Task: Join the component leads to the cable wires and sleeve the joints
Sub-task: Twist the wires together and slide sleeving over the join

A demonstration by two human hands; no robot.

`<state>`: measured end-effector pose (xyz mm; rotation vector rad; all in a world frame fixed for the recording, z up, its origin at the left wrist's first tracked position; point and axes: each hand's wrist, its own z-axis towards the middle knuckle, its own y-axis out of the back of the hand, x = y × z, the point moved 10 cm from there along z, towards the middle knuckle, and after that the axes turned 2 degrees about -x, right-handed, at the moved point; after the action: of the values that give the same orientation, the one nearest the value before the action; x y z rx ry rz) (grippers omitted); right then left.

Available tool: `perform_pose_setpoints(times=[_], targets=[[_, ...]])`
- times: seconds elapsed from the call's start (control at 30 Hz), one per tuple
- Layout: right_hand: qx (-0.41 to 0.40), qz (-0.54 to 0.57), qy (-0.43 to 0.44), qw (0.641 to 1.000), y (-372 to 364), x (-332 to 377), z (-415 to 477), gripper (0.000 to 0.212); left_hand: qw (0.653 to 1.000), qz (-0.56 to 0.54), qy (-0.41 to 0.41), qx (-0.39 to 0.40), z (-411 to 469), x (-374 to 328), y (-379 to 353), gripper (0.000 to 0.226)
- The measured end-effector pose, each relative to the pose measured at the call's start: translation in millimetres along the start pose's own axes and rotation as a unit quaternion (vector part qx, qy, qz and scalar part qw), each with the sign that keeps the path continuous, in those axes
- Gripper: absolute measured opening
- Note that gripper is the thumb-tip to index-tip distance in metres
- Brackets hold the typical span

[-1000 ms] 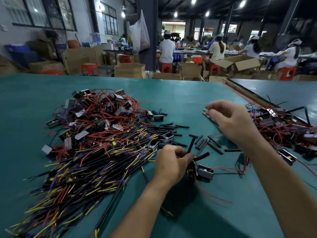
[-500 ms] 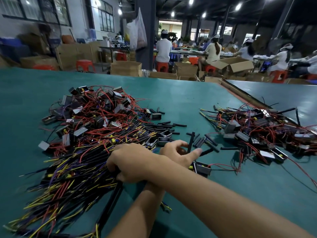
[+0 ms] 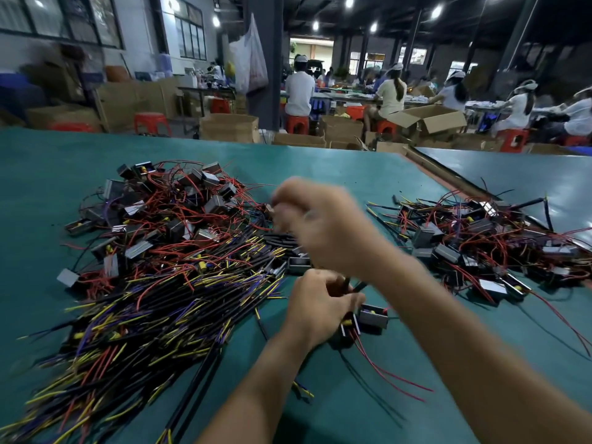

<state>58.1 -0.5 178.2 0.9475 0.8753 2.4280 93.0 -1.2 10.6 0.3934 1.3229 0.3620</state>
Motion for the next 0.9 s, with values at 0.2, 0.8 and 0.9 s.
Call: perform_pose_setpoints(times=[0.2,0.8,0.9], targets=[[-0.173,0.250,-0.272,0.913,67,-143,-56,0.016,0.992,0.011,0.042,-0.119,4,11,29,0.031],[-0.117,0.369,-0.330,0.861,23,-196,-87,0.009,0.981,-0.175,0.051,-0.063,3,-4,22,0.009],[-0.100,0.378,-0.334,0.857,20,-194,-86,0.012,0.985,-0.163,0.047,-0.045,1,-8,20,0.010]])
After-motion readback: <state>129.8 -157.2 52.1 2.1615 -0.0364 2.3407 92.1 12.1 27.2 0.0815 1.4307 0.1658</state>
